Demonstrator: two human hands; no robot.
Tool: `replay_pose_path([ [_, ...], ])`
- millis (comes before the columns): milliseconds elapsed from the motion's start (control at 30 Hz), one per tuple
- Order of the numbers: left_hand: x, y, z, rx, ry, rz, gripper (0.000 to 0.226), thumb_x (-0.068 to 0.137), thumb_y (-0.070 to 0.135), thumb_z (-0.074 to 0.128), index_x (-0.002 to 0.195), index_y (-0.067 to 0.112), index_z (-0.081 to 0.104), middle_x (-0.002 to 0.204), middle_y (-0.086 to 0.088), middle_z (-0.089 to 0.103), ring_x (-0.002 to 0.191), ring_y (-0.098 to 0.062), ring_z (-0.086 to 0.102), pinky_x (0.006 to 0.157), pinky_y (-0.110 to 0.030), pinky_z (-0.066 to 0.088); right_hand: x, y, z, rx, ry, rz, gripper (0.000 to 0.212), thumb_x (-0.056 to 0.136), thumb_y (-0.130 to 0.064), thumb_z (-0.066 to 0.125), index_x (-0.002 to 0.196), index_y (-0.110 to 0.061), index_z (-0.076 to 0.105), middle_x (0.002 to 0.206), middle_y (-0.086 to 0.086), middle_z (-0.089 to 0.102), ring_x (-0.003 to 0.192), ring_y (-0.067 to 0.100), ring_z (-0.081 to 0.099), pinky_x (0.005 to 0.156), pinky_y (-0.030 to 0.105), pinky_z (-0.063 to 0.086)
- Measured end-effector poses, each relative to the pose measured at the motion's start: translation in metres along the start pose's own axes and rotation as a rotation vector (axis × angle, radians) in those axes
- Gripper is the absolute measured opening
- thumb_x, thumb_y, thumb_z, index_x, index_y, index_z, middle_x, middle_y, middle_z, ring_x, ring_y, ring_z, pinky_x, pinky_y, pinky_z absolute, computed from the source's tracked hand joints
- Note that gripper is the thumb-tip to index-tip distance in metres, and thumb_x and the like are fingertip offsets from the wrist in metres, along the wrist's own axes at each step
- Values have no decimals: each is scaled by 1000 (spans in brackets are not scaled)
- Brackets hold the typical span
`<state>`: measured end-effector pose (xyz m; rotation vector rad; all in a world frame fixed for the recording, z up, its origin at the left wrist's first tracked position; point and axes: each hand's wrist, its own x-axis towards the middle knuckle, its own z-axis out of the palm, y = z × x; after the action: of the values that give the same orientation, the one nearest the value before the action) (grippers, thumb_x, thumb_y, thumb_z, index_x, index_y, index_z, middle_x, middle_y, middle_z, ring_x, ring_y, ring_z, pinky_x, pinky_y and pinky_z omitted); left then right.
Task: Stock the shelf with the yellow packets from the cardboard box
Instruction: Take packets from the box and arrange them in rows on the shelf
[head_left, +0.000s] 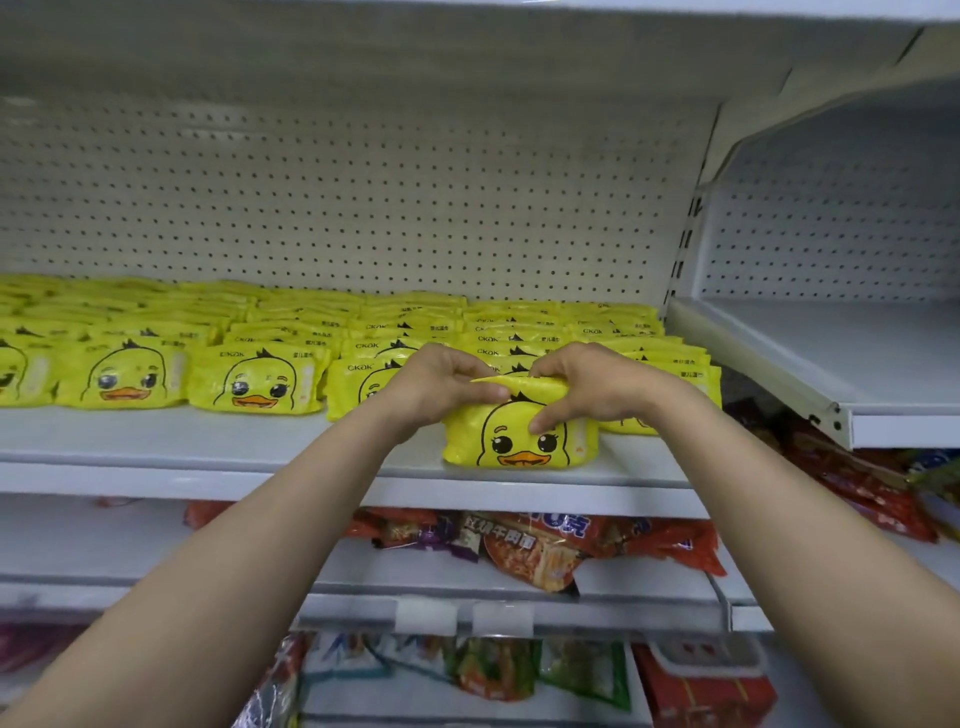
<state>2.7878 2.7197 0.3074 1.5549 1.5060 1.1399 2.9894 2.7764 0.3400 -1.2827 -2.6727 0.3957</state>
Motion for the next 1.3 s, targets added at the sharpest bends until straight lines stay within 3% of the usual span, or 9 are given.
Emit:
replay_pose_path([
  [167,5,4,-19,-34,-34,40,23,75,14,81,95,5,75,75,-5,74,57,-5,63,55,-15,47,7,-13,-9,69,-1,6,38,68,-43,87,98,-31,68,84,-18,68,84,6,60,69,21,42],
  [233,9,3,-22,0,-47,50,21,77,19,80,95,10,75,78,-3,75,62,-5,64,62,-18,49,10,-13,-9,93,-3,33,35,68,-42,87,92,-30,65,75,-19,63,76,3,56,63,18,39],
  [300,15,0,-23,38,-64,81,19,80,24,78,96,15,76,86,-2,76,72,-6,65,71,-22,47,15,-11,-7,111,13,57,38,68,-41,87,97,-26,67,83,-16,65,85,10,59,70,21,45],
  [400,19,-11,-23,182,4,186,18,90,27,68,105,20,74,93,1,74,63,9,59,60,-13,44,19,-3,-6,79,23,127,65,69,-40,87,127,-21,63,131,-3,63,121,18,55,97,26,42],
  [500,20,-36,-30,541,142,257,30,93,35,61,122,29,64,117,-1,68,100,-13,64,81,-28,50,22,7,-4,56,19,204,80,71,-38,86,141,-18,52,149,-3,47,137,18,43,101,22,33],
  [567,18,-58,-35,807,269,258,41,90,39,63,130,31,59,134,-6,59,123,-29,49,96,-39,44,25,14,0,87,8,226,81,72,-37,86,143,-18,50,151,-1,45,138,17,41,104,24,33],
  [667,10,-79,-34,966,388,249,54,82,42,71,133,32,56,142,-15,49,128,-39,39,95,-47,41,30,16,8,89,43,243,79,72,-36,86,142,-21,50,149,-2,48,135,18,44,105,26,36],
  [867,11,-89,-21,1011,371,196,62,79,45,73,136,35,53,142,-16,46,127,-39,39,96,-49,38,35,13,19,24,182,118,67,66,-38,87,126,-39,56,130,-5,57,122,14,51,96,31,46],
  [1300,16,-94,-17,1014,434,205,62,74,45,78,131,35,58,138,-17,51,124,-40,44,94,-50,39,30,15,50,-24,293,0,79,74,-46,81,143,-33,45,146,-5,48,137,17,33,105,35,34],
])
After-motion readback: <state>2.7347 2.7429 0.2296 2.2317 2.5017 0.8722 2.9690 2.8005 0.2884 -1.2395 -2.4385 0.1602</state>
